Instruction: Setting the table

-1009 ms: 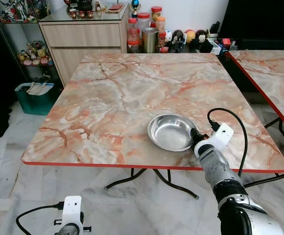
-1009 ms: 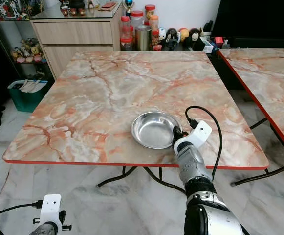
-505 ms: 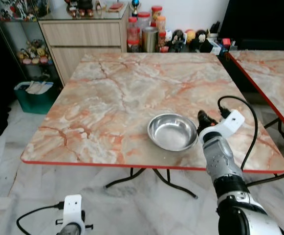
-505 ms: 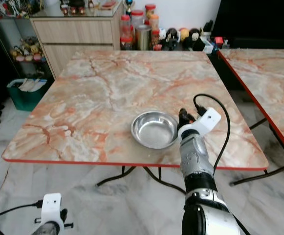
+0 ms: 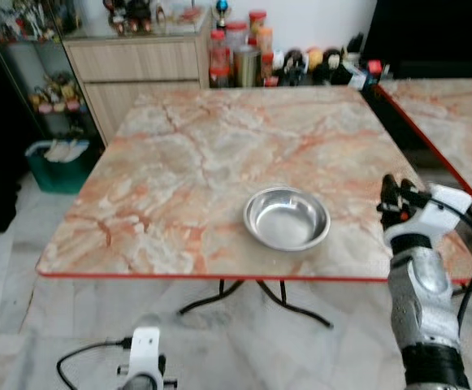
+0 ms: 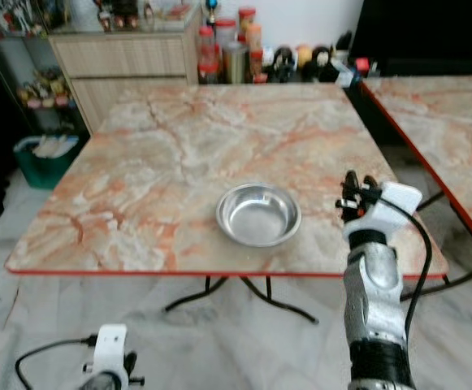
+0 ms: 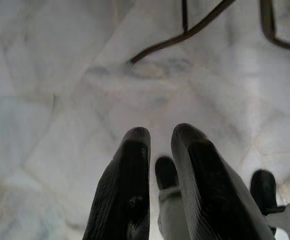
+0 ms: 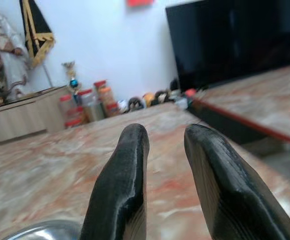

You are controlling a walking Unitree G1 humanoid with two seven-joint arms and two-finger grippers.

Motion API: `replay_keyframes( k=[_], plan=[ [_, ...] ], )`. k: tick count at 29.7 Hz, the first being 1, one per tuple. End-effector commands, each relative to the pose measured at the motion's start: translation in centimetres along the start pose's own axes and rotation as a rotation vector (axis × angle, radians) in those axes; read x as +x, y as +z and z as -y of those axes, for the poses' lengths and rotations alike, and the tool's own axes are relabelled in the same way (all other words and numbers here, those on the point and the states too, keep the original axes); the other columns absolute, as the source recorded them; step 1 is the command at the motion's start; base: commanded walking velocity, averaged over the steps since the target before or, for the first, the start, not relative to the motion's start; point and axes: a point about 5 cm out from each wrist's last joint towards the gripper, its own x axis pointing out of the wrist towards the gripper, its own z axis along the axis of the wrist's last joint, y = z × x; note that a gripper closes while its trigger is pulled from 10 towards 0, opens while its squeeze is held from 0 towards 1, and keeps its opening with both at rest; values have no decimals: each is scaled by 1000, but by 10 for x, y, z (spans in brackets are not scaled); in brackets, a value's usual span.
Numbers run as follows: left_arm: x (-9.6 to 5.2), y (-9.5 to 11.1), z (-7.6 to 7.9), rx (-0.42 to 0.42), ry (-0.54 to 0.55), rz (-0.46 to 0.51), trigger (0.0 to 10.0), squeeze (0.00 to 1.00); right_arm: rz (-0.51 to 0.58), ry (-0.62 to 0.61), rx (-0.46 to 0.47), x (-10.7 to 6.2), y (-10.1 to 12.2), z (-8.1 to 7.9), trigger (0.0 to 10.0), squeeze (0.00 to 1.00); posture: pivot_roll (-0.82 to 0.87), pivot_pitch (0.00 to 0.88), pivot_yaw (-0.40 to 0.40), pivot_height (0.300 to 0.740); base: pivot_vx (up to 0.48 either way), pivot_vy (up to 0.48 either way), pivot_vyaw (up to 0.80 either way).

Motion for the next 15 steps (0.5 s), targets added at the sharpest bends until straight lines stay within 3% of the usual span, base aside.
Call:
replay_keyframes(
  k=[1,5,9,11,15],
  plan=[
    [2,8,-5,48,-16,13,10000,0,-18,-10,-100,-7,5,-1,10000,0,-85,0,84,740,0,0,0],
    [3,12,-11,63,-9,19,10000,0,-114,-35,-164,-21,-4,5,10000,0,-106,0,76,740,0,0,0],
    [2,12,-27,-2,71,13,10000,0,-396,-199,-233,-55,-39,31,10000,0,-139,0,43,740,0,0,0],
    [2,14,-30,-11,79,15,10000,0,-418,-214,-201,-59,-44,31,10000,0,-138,0,39,740,0,0,0],
    [2,17,-34,-49,111,32,10000,0,-582,-275,-213,-69,-65,34,10000,0,-95,0,32,740,0,0,0]
  ],
)
